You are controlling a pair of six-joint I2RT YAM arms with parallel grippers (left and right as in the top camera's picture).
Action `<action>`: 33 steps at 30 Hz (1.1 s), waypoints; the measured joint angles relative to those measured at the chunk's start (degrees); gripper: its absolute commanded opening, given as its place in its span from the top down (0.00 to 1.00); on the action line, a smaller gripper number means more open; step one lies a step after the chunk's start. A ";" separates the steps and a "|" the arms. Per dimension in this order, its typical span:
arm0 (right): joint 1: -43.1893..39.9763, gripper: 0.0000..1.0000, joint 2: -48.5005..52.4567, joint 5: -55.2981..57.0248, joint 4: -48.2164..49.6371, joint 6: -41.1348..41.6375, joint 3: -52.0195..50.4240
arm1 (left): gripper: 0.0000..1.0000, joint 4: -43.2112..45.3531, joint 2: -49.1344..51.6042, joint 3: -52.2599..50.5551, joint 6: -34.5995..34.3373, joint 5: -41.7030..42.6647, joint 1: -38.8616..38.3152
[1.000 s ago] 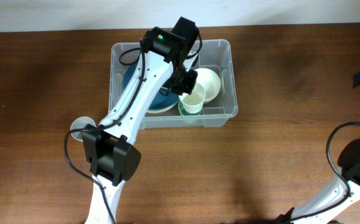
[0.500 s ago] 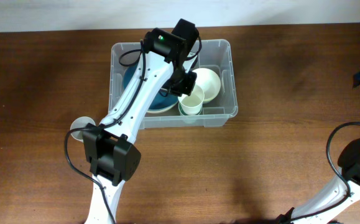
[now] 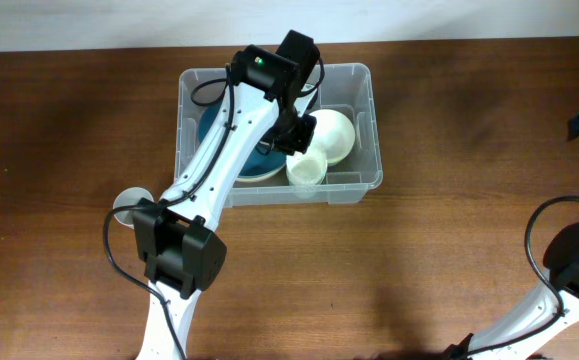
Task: Pack container
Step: 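Lower the cream cup into the green cup and release, then move the left gripper to the white cup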
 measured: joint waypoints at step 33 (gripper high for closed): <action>0.00 0.01 0.00 -0.02 0.00 0.00 0.00 | 0.00 -9.46 -2.54 16.26 -8.24 -13.53 31.28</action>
